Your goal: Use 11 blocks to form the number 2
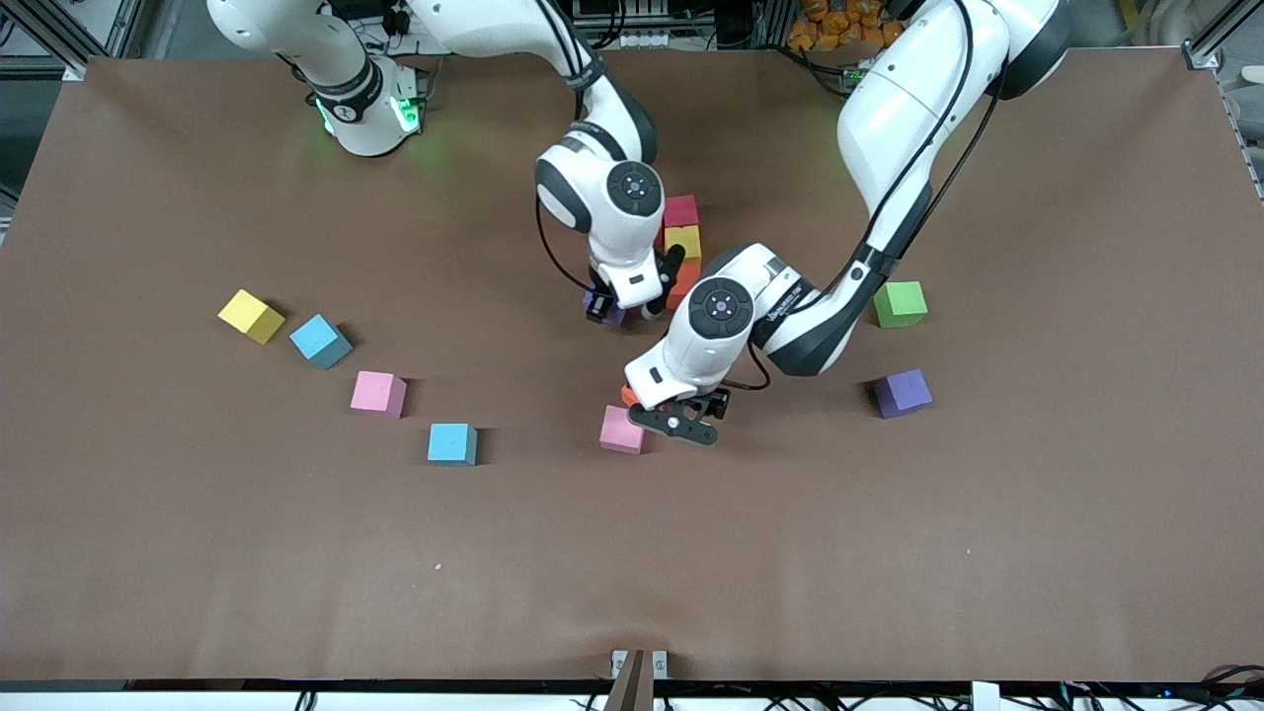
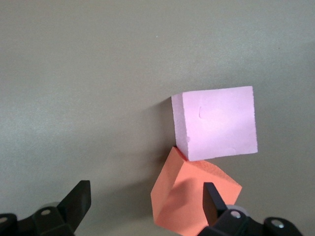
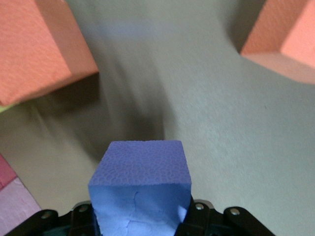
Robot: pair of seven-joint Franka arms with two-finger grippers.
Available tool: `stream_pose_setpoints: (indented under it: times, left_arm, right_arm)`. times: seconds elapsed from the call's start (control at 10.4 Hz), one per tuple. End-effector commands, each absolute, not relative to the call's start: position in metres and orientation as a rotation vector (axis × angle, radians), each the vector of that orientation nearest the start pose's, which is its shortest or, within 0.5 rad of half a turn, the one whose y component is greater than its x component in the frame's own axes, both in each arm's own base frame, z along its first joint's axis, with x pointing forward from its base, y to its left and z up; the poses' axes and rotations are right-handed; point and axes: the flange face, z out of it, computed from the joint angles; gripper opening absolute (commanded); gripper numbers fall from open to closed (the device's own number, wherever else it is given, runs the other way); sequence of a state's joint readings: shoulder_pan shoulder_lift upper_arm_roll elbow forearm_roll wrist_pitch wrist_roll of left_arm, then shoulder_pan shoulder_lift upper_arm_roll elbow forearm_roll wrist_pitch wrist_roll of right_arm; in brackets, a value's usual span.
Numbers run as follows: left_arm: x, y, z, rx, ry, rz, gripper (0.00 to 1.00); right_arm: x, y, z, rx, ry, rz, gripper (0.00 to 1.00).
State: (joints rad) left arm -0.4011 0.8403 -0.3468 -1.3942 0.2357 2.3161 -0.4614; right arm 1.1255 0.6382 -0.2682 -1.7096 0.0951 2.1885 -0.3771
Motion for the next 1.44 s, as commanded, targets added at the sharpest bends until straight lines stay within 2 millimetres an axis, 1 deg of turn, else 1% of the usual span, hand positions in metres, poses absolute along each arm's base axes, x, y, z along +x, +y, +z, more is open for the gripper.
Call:
stream_pose_setpoints:
  times: [0.0,0.19,0.29,0.38,0.48,0.58,0.77,0.96,1.25,1.35]
  left_arm:
    - [0.585,-0.469,0.238,-3.218,0.56,-0.161,1.0]
    - [0.58,-0.476,0.234,-3.205,0.642,-0.17,1.0]
    - [0.58,-0.476,0.233,-3.199,0.669,-0.171,1.0]
    - [0.579,-0.477,0.229,-3.2,0.682,-0.174,1.0]
    - [0.579,-0.477,0.229,-3.202,0.686,-0.186,1.0]
    - [0.573,-0.483,0.222,-3.2,0.703,-0.174,1.0]
    - [0.571,-0.485,0.216,-3.186,0.752,-0.165,1.0]
    - [0.57,-0.486,0.218,-3.183,0.761,-0.171,1.0]
    - [0.57,-0.487,0.22,-3.183,0.761,-0.176,1.0]
    - [0.57,-0.487,0.221,-3.183,0.761,-0.178,1.0]
  right_arm:
    - [0.414,0.527,0.218,-2.585,-1.998,0.166,0.41]
    - [0.408,0.539,0.215,-2.484,-2.112,0.164,0.41]
    - [0.401,0.544,0.213,-2.448,-2.154,0.169,0.41]
    - [0.391,0.55,0.207,-2.408,-2.203,0.181,0.41]
    - [0.385,0.553,0.2,-2.381,-2.237,0.195,0.41]
    - [0.38,0.556,0.197,-2.361,-2.259,0.205,0.41]
    - [0.383,0.565,0.196,-2.327,-2.293,0.184,0.41]
    - [0.383,0.57,0.195,-2.319,-2.303,0.173,0.41]
    - [0.389,0.567,0.196,-2.32,-2.299,0.17,0.41]
    - [0.388,0.567,0.195,-2.321,-2.297,0.172,0.41]
